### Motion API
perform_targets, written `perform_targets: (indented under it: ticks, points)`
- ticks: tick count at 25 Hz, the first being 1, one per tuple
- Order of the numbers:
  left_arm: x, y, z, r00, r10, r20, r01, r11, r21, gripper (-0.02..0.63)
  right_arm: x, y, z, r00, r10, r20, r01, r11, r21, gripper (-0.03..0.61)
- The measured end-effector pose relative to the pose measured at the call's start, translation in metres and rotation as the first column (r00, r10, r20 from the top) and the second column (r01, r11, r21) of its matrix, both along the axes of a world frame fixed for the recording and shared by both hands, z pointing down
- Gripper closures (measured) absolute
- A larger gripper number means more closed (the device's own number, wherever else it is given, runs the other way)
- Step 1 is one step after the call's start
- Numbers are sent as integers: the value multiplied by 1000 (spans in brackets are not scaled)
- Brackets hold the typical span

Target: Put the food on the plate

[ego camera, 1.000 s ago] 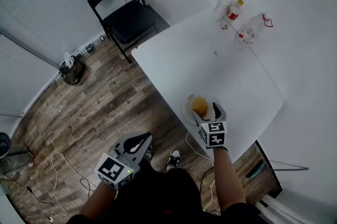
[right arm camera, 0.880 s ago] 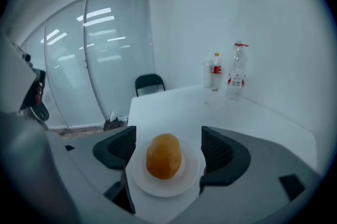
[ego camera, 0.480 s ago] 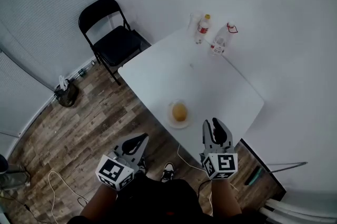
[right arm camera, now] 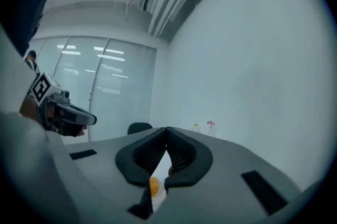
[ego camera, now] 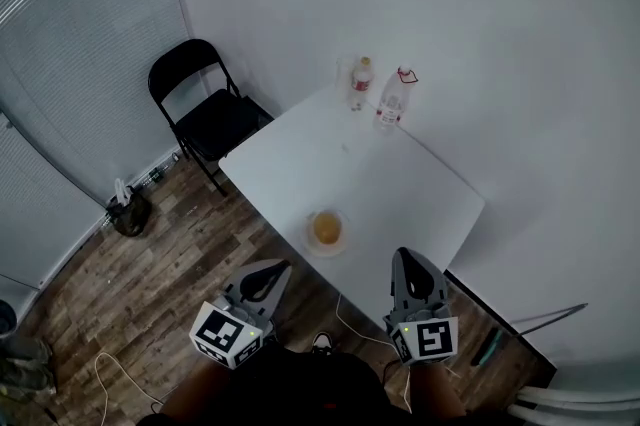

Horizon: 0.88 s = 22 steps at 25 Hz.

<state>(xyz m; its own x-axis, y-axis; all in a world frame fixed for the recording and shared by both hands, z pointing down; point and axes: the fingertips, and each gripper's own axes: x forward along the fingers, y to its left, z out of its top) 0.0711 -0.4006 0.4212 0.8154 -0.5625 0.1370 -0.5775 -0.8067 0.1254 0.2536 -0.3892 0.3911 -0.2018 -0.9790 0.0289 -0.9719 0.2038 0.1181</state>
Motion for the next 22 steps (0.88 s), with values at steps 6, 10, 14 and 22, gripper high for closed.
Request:
perform_targets:
  ticks: [6, 10, 14, 22]
  points:
    - [9, 10, -27, 998, 58, 0, -58, 995, 85, 591, -12, 11, -36, 997, -39, -64, 44, 997, 66, 555]
    - [-3, 10, -33, 998, 68, -11, -66, 994, 92, 591, -33, 12, -48, 996, -69, -64, 74, 994, 84, 555]
    - [-19, 7, -39, 998, 62, -18, -60, 993, 98, 591, -52, 8, -48, 992, -86, -95, 93, 993, 77, 555]
    - [-47, 2, -37, 998, 65, -23, -63, 994, 92, 591, -84, 2, -52, 989, -109, -102, 116, 992, 59, 555]
